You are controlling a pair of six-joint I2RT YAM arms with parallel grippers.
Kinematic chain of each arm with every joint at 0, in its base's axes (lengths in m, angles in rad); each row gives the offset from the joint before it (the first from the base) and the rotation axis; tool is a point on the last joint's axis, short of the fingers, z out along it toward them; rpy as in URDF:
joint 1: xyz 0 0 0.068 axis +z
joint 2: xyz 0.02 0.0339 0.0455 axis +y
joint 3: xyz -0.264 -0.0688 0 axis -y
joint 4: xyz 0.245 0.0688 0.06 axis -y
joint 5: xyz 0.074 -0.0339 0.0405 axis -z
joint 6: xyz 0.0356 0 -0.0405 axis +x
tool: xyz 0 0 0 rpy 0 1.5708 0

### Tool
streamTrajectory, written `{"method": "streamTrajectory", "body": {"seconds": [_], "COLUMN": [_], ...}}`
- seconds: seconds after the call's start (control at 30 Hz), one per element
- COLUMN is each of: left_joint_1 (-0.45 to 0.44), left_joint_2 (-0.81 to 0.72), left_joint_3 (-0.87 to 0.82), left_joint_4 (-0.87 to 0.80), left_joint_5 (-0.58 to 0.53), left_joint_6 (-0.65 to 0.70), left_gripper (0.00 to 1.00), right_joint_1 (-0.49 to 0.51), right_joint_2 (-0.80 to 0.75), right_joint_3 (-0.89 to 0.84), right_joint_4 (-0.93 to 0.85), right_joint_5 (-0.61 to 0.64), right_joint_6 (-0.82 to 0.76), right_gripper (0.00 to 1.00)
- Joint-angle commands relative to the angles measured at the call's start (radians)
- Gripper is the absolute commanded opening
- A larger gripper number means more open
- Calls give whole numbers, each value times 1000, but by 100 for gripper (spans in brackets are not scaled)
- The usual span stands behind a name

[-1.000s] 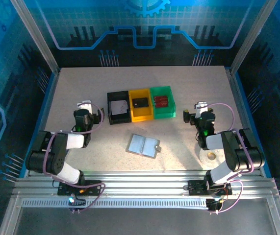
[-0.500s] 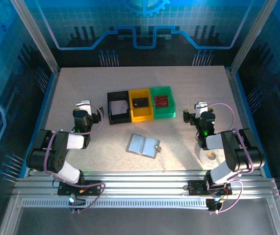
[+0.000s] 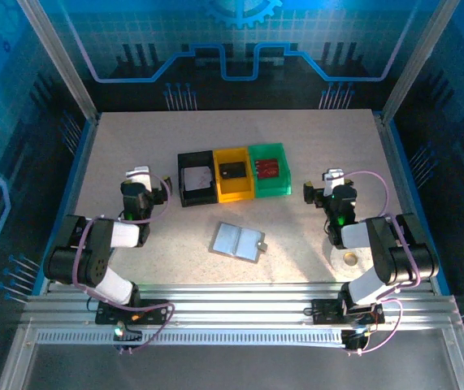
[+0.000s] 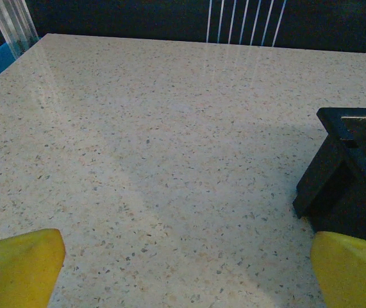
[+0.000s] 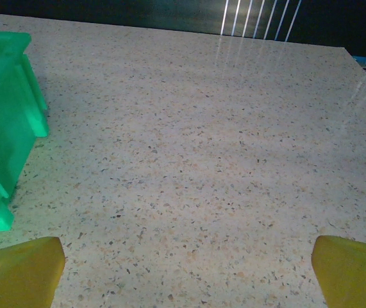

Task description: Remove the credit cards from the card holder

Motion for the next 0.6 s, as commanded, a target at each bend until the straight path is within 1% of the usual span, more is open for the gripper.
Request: {"method": "streamTrajectory", "body": {"seconds": [0.0,0.57], "left_joint_1": [6,6], "left_joint_2": [10,10], "left_joint_3": [-10,-7], "left_joint_4": [34,29], "left_joint_5": [11,23], "left_joint_6": [-1,2], "left_gripper": [99,99], "right_joint_1": [-13,-12], "right_joint_2": [-11,-11], "right_joint_3": [19,20], "right_joint_4": [10,11], "right_joint_5": [-7,-7], "right_joint_6": [13,12], "right_gripper": [100,100]}}
